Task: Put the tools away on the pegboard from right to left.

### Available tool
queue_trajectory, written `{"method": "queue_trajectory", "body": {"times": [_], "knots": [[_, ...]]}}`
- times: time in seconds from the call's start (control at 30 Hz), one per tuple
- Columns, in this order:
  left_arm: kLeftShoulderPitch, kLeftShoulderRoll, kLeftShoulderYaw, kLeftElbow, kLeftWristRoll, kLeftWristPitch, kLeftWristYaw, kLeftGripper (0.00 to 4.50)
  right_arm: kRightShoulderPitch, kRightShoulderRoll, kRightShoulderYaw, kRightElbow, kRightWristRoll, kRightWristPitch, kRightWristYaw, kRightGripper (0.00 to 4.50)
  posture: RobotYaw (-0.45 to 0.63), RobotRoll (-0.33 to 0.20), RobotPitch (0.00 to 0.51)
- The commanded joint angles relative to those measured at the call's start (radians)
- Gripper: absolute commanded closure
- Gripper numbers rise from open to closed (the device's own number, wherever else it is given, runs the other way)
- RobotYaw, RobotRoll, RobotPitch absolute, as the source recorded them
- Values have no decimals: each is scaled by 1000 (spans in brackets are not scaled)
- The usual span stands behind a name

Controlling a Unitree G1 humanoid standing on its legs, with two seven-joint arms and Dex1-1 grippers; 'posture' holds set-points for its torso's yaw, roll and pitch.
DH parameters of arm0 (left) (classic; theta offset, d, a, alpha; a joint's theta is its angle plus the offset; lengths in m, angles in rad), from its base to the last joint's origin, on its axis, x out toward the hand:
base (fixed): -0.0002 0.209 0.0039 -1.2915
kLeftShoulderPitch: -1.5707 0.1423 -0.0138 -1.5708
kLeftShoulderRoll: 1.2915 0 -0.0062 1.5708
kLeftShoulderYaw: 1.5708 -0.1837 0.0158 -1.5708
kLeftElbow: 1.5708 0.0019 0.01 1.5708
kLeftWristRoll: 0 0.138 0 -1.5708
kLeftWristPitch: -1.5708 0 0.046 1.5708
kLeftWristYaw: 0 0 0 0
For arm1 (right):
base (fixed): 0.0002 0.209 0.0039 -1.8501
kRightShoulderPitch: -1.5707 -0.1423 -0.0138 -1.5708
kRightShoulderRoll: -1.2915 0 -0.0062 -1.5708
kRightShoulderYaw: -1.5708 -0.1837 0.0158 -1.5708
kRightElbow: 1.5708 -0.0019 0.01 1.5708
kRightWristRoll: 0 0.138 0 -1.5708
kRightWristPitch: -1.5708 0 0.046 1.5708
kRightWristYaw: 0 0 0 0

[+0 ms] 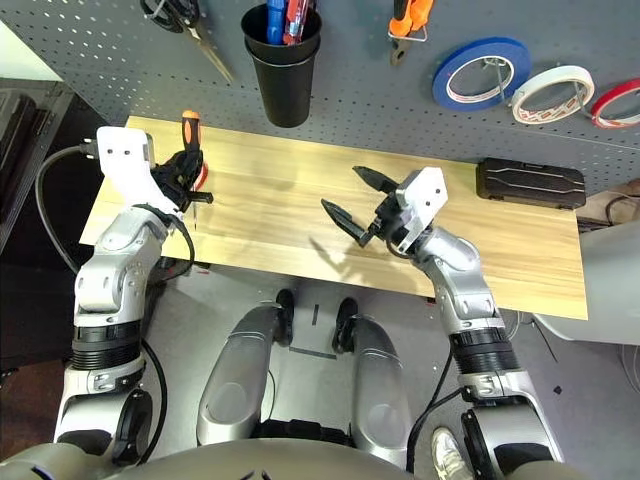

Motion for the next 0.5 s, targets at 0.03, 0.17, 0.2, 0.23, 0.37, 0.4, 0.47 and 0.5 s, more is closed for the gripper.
{"method": "queue_trajectory", "body": {"times": [0.03, 0.17, 0.2, 0.23, 0.37, 0.4, 0.47, 0.5], "knots": [[-11, 9, 22, -70, -50, 24, -13, 3945, 16, -18, -52, -42, 68, 3, 32, 0, 277, 0, 244], [-30, 22, 44, -110, -91, 25, -15, 3945, 24, -45, -92, -71, 119, 19, 64, 0, 272, 0, 236], [-37, 18, 56, -128, -109, 19, -12, 3945, 29, -57, -111, -79, 141, 21, 77, 0, 270, 0, 234], [-44, 16, 67, -140, -123, 8, -9, 3945, 33, -67, -127, -85, 160, 23, 88, 0, 266, 0, 231], [-86, -6, 102, -182, -195, -1, 7, 3945, 41, -84, -171, -92, 210, 21, 120, 0, 255, 0, 224], [-102, -16, 111, -192, -215, -8, 14, 3945, 42, -85, -179, -93, 220, 19, 126, 0, 253, 0, 221], [-131, -29, 121, -210, -249, -14, 23, 3945, 45, -87, -188, -97, 233, 21, 138, 0, 251, 0, 219], [-148, -34, 126, -218, -267, -14, 30, 3945, 46, -89, -193, -100, 242, 26, 145, 0, 250, 0, 218]]}}
